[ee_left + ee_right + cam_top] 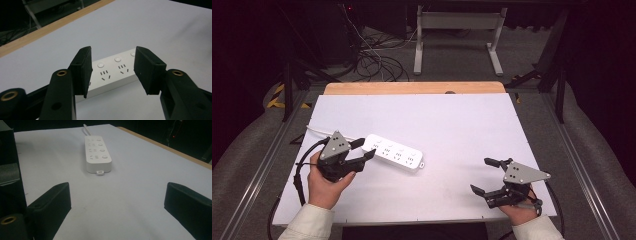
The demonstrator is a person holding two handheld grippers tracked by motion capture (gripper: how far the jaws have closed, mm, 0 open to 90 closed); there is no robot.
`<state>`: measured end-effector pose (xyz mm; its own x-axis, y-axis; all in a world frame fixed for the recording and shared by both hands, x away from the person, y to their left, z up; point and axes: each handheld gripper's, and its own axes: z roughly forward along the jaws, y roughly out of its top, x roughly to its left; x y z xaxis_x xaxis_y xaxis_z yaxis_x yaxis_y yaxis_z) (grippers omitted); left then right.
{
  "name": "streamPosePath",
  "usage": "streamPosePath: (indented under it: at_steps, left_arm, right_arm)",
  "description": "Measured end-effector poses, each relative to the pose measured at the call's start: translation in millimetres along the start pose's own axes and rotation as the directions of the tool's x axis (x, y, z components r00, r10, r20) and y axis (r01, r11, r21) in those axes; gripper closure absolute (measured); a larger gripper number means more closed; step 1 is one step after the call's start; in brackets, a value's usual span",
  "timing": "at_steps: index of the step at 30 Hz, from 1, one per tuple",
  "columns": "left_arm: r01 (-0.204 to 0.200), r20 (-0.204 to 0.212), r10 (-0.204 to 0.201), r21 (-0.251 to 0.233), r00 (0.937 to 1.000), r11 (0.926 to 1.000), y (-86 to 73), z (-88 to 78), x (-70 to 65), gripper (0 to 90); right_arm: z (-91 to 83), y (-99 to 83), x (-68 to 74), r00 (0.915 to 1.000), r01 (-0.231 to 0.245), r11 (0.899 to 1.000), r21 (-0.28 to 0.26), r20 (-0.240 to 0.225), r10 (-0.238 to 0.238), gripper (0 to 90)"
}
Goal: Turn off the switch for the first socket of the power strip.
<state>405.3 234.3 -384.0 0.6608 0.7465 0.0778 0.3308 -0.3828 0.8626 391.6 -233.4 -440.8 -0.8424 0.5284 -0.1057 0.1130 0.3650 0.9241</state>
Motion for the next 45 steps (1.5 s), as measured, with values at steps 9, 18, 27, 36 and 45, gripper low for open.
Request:
streamPosePath:
  at_steps: [9, 18, 27, 36, 45]
  left_arm:
    - [0.044, 0.025, -0.046, 0.065, 0.9986, 0.9969, 15.5, 20.1, 9.5, 56.2]
    - [0.112, 0.035, -0.119, 0.160, 0.9923, 0.9808, 21.1, 45.2, 23.0, 68.6]
    - [0.145, 0.000, -0.148, 0.214, 0.9889, 0.9661, 21.5, 61.6, 32.2, 83.4]
    - [0.183, -0.027, -0.182, 0.262, 0.9829, 0.9476, 17.0, 77.1, 46.5, 89.8]
    - [0.200, -0.091, -0.181, 0.296, 0.9793, 0.9340, 12.1, 90.9, 53.2, 90.0]
  right_arm:
    - [-1.9, 0.1, -0.1, 1.0000, 0.006, 1.000, -0.007, 0.001, -0.006, 11.1]
    - [-1.8, 0.2, 0.2, 1.0000, 0.008, 1.000, -0.008, -0.001, -0.008, 11.5]
    - [-1.8, 0.0, 0.2, 0.9999, 0.010, 1.000, -0.007, -0.005, -0.010, 12.3]
    - [-1.8, -0.2, 0.3, 0.9999, 0.010, 1.000, -0.007, -0.012, -0.010, 13.6]
    - [-1.5, -0.4, 0.4, 0.9998, 0.010, 1.000, -0.007, -0.015, -0.010, 14.1]
